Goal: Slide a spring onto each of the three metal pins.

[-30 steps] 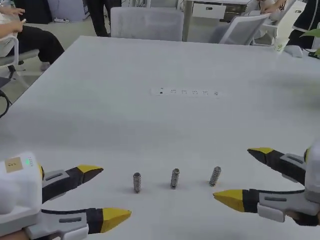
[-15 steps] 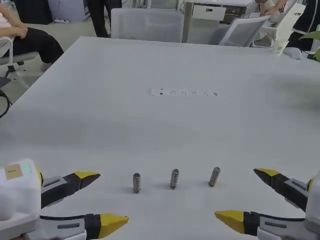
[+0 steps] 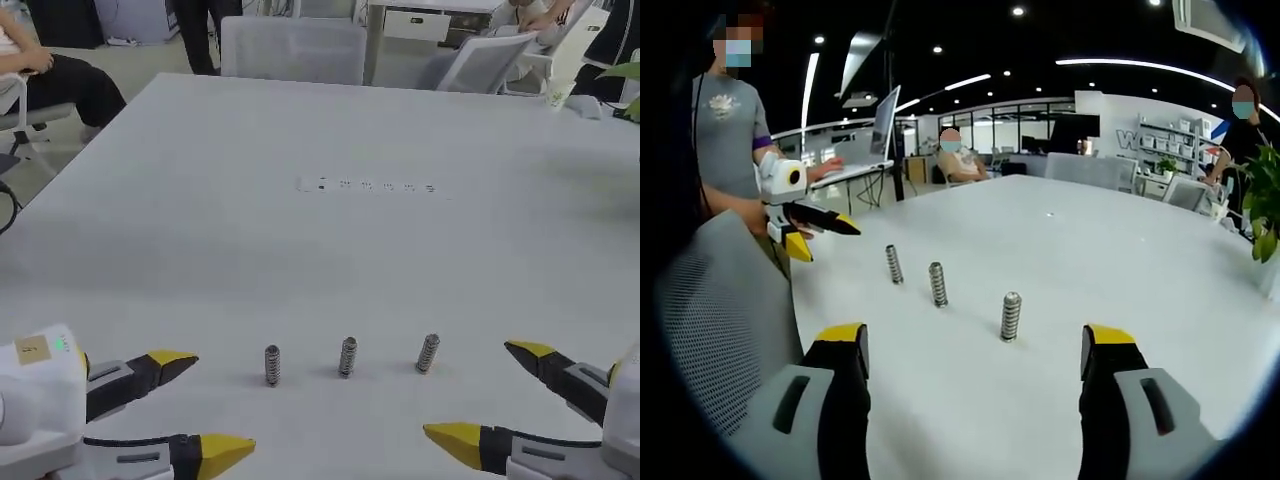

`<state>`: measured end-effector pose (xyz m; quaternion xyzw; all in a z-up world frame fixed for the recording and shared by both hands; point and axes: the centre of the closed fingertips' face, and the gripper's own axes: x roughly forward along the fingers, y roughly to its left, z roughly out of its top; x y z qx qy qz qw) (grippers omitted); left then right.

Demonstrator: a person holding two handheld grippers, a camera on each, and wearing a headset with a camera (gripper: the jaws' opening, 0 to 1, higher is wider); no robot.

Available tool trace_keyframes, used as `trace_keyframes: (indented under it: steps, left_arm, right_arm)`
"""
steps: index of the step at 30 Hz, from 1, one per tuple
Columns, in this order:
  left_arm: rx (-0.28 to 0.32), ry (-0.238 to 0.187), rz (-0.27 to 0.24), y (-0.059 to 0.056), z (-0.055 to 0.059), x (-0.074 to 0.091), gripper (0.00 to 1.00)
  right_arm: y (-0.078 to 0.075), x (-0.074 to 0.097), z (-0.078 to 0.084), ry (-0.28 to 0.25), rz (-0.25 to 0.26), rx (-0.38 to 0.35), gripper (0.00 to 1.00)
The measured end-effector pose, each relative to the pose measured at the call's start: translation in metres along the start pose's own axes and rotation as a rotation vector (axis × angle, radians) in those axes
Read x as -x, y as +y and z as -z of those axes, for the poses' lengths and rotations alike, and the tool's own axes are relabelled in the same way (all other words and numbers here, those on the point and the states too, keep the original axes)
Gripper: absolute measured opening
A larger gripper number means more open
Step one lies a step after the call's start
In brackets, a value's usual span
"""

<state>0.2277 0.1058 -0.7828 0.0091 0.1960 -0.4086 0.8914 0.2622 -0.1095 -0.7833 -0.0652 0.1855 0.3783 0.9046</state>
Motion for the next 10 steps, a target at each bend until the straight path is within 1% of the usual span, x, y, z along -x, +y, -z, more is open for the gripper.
trace_keyframes:
  steps: [5,10]
  left_arm:
    - [0.000,0.007,0.006,-0.0014,0.0023,-0.0016,0.65]
    - [-0.001,0.005,0.006,-0.0015,0.0007,-0.0018,0.64]
  right_arm:
    - [-0.0014,0.0000,-0.0013,-0.002,0.005,-0.004,0.87]
    - [-0.0021,0.0000,-0.0032,-0.004,0.009,-0.003,0.87]
